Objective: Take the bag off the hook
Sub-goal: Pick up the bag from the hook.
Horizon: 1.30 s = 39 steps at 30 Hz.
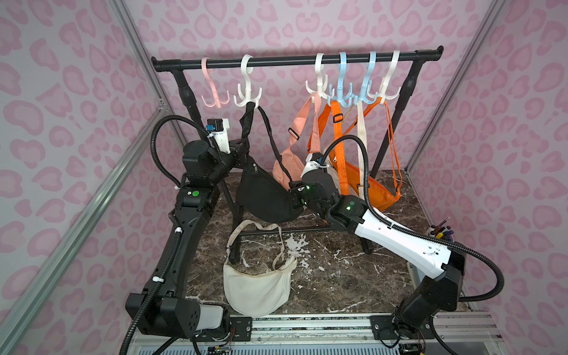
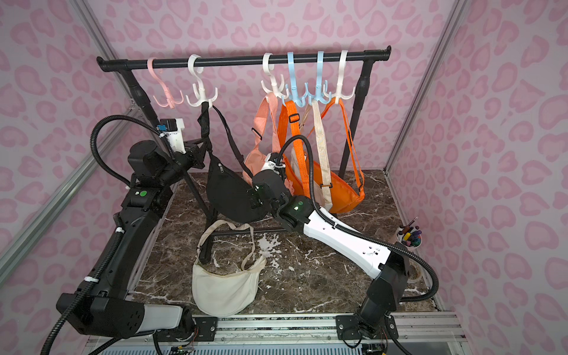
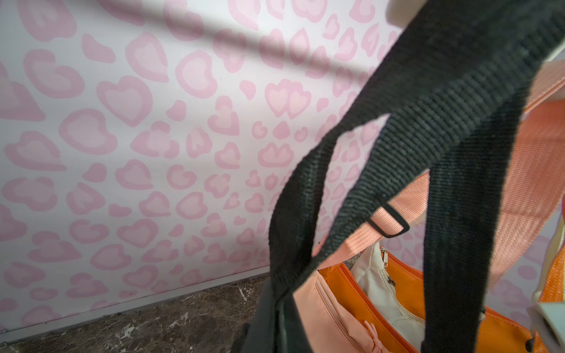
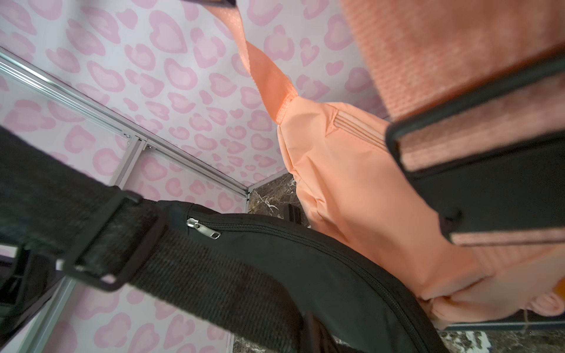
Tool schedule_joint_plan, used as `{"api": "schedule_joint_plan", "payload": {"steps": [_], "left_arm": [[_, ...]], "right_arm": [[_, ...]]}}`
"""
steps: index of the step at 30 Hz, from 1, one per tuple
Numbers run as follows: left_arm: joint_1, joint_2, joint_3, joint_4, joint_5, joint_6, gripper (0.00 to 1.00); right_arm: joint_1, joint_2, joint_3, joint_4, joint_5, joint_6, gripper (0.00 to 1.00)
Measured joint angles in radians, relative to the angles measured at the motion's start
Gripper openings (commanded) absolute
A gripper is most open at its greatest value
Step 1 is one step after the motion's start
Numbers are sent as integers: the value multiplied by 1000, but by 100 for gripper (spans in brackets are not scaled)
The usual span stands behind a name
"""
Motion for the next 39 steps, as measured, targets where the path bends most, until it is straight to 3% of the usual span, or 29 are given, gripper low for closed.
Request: {"api": "schedule_joint_plan", "payload": {"steps": [14, 27, 39], "left_arm": [[0, 0, 56, -26, -39, -16, 3], [0, -27, 138, -79, -84, -114, 3], [0, -95, 174, -117, -108, -197, 3]], "right_arm": [[0, -26, 98, -11, 33, -31, 0], [0, -45, 266, -14, 66, -50, 0], [0, -113, 260, 154, 93, -78, 0]]}}
